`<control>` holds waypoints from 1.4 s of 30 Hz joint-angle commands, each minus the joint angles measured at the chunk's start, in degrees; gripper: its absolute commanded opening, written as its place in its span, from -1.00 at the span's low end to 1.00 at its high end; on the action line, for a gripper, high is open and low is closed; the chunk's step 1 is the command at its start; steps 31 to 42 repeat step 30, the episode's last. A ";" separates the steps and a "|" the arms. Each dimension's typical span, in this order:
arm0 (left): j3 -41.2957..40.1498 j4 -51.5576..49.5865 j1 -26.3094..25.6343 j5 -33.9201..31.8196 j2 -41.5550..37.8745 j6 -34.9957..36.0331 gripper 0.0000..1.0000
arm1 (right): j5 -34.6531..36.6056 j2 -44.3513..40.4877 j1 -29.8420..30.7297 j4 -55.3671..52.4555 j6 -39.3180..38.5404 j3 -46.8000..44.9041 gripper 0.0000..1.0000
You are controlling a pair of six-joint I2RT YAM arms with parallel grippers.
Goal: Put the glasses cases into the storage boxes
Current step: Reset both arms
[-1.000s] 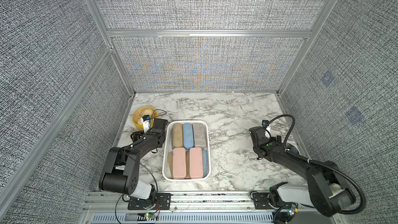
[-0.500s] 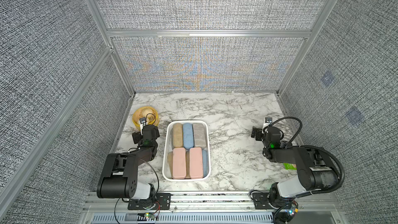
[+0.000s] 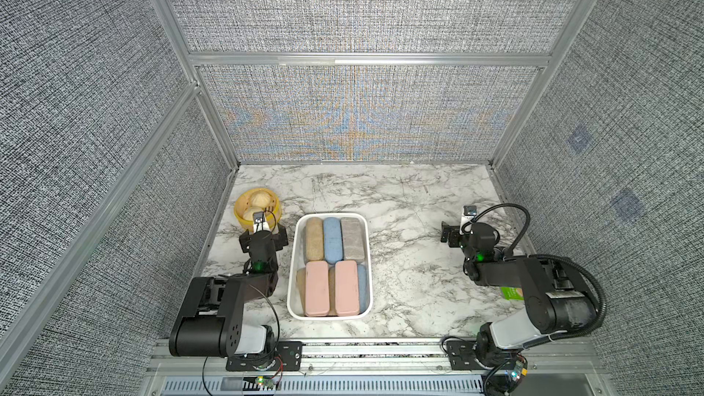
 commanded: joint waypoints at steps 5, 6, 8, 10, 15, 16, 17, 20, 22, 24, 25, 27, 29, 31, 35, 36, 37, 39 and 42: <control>7.61 -5.33 3.49 7.19 2.27 -1.06 0.98 | 0.67 -0.15 0.26 1.04 -0.54 0.47 0.98; 6.81 -1.56 3.48 6.83 3.53 -1.04 0.98 | 0.62 -0.14 0.29 0.98 -0.54 0.48 0.98; 6.24 0.33 3.42 6.84 3.82 -0.86 0.98 | 0.67 -0.12 0.29 0.91 -0.54 0.57 0.98; 7.26 -4.40 3.40 7.22 2.06 -0.52 0.98 | 0.67 -0.09 0.24 0.80 -0.54 0.57 0.98; 7.09 -3.95 3.29 7.31 2.12 -0.27 0.98 | 0.67 -0.12 0.24 0.60 -0.54 0.73 0.98; 6.91 -3.19 3.30 7.23 2.47 -0.25 0.98 | 0.67 -0.10 0.26 0.60 -0.54 0.74 0.98; 6.94 -3.26 3.24 7.23 2.37 -0.29 0.98 | 0.65 0.00 0.29 0.52 -0.54 0.72 0.98; 7.15 -3.55 3.30 7.30 2.41 -0.25 0.98 | 0.62 -0.04 0.24 0.51 -0.54 0.80 0.98; 7.26 -3.98 3.28 7.32 2.35 -0.33 0.98 | 0.67 0.06 0.31 0.34 -0.59 0.87 0.98; 7.40 -4.17 3.29 7.39 2.44 -0.25 0.98 | 0.59 1.06 0.33 -2.01 -0.48 2.69 0.98; 7.43 -4.25 3.26 7.40 2.47 -0.25 0.98 | 0.50 1.15 0.29 -2.25 -0.37 2.90 0.98; 7.43 -4.20 3.25 7.41 2.47 -0.25 0.98 | 0.49 1.13 0.24 -2.14 -0.45 2.82 0.98; 7.28 -4.02 3.30 7.41 2.32 -0.25 0.98 | 0.12 0.12 0.33 -0.21 -0.70 1.22 0.98; 7.02 -3.74 3.29 7.41 2.24 -0.25 0.98 | -0.48 -0.34 0.33 -0.01 -1.13 0.75 0.98; 7.02 -3.74 3.29 7.41 2.24 -0.25 0.98 | -0.48 -0.34 0.33 -0.01 -1.13 0.75 0.98; 7.02 -3.74 3.29 7.41 2.24 -0.25 0.98 | -0.48 -0.34 0.33 -0.01 -1.13 0.75 0.98; 7.02 -3.74 3.29 7.41 2.24 -0.25 0.98 | -0.48 -0.34 0.33 -0.01 -1.13 0.75 0.98; 7.02 -3.74 3.29 7.41 2.24 -0.25 0.98 | -0.48 -0.34 0.33 -0.01 -1.13 0.75 0.98; 7.02 -3.74 3.29 7.41 2.24 -0.25 0.98 | -0.48 -0.34 0.33 -0.01 -1.13 0.75 0.98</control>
